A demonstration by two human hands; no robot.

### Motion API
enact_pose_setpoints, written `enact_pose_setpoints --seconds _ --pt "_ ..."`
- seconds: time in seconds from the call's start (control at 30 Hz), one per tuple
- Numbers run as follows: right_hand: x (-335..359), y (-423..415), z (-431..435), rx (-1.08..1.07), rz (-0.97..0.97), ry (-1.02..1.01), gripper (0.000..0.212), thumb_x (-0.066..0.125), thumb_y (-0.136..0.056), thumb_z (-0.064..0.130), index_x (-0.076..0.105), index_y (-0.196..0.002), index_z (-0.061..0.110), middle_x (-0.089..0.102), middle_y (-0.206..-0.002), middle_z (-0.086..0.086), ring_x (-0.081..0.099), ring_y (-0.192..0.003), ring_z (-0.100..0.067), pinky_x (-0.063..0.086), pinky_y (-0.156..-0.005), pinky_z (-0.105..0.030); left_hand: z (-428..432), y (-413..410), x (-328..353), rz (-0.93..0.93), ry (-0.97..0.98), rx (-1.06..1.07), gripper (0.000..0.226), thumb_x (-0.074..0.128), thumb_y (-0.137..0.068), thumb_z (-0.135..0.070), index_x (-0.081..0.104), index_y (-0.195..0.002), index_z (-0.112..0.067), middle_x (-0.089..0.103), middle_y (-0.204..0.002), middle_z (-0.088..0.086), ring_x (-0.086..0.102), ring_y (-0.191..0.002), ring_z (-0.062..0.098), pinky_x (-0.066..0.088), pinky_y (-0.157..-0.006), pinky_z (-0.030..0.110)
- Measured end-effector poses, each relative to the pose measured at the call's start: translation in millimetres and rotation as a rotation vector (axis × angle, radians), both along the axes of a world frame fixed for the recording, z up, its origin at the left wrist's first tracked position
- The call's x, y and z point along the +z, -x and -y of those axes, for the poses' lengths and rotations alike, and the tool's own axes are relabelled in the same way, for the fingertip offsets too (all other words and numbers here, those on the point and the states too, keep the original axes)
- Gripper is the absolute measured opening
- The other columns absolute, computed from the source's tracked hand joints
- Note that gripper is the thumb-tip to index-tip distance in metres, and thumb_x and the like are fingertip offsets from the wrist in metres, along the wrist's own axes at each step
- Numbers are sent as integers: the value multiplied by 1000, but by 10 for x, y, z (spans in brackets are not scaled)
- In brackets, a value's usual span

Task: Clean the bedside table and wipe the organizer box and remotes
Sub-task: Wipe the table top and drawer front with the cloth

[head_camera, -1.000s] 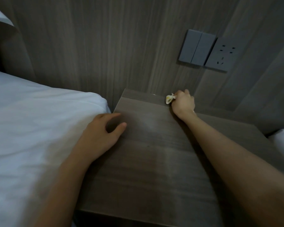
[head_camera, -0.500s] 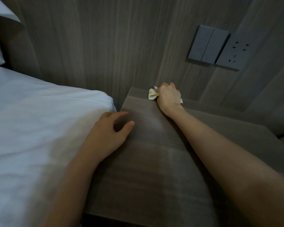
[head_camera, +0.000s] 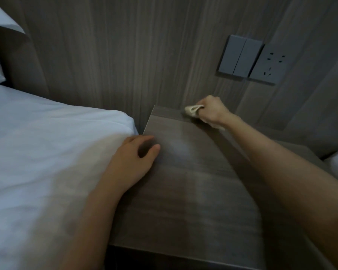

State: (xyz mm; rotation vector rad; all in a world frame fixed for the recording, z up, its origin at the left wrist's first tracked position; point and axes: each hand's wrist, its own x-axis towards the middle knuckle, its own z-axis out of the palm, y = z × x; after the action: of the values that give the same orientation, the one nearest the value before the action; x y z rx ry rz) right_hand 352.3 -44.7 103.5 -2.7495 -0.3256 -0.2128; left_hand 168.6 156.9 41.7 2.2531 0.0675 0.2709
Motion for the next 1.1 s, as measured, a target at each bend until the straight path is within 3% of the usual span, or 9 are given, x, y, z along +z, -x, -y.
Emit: enact_pose_setpoints --seconds 0.1,0.2,0.3,0.47,0.67,0.83,0.93,1.03,1.1 --pt "26 76 272 -134 152 -138 22 52 -90 10 66 -77 18 69 -86 -14 66 -83 -31 51 -70 -36 -2 -2 7 -4 28 2 44 51 -94 -45 50 -135 -31 46 -142 -3 45 -125 14 29 -96 22" --pt "-159 26 252 -132 127 -18 31 50 -92 9 70 -114 16 62 -116 -15 60 -105 -34 49 -87 -38 -1 -6 2 2 38 2 42 52 -94 -45 52 -133 -31 47 -140 -4 45 -124 13 30 -96 21" --pt "-326 -51 48 -28 114 87 35 47 -95 16 64 -126 17 52 -130 -11 49 -117 -38 45 -97 -45 -7 -4 0 6 39 2 40 52 -94 -44 53 -132 -31 47 -140 -4 45 -123 12 29 -96 21" --pt "-366 -152 -148 -30 89 257 35 44 -94 9 59 -126 6 46 -131 -13 40 -118 -41 41 -99 -51 -1 -16 3 17 51 7 40 52 -94 -44 54 -132 -31 47 -139 -4 45 -122 11 29 -97 22" --pt "-351 -192 -100 47 57 330 40 45 -97 9 52 -136 15 43 -130 -13 43 -114 -37 42 -99 -49 14 15 19 8 51 -10 40 52 -94 -42 53 -132 -30 48 -139 -4 44 -122 10 30 -97 22" --pt "-298 -183 -49 113 -24 220 40 43 -99 12 53 -137 21 50 -124 -13 48 -115 -33 39 -100 -38 18 17 14 6 49 -22 40 51 -95 -42 53 -133 -29 49 -140 -4 44 -121 8 30 -98 22" --pt "-155 -33 69 199 -63 74 41 45 -94 -4 64 -125 15 57 -119 -11 52 -109 -24 39 -91 -28 13 17 21 12 57 -24 40 51 -95 -39 54 -133 -27 50 -139 -3 42 -116 4 30 -97 22" --pt "-115 106 420 65 148 -82 44 45 -89 -5 68 -120 17 60 -116 -14 55 -105 -31 44 -90 -34 17 11 24 5 66 -18 39 50 -96 -39 54 -133 -27 51 -139 -3 45 -123 11 30 -98 24" --pt "-166 97 696 -110 250 -57 44 47 -88 -1 67 -121 20 58 -119 -16 54 -108 -37 45 -92 -38 12 5 16 -1 58 -17 39 50 -96 -40 53 -133 -28 50 -139 -3 45 -125 14 29 -98 25"
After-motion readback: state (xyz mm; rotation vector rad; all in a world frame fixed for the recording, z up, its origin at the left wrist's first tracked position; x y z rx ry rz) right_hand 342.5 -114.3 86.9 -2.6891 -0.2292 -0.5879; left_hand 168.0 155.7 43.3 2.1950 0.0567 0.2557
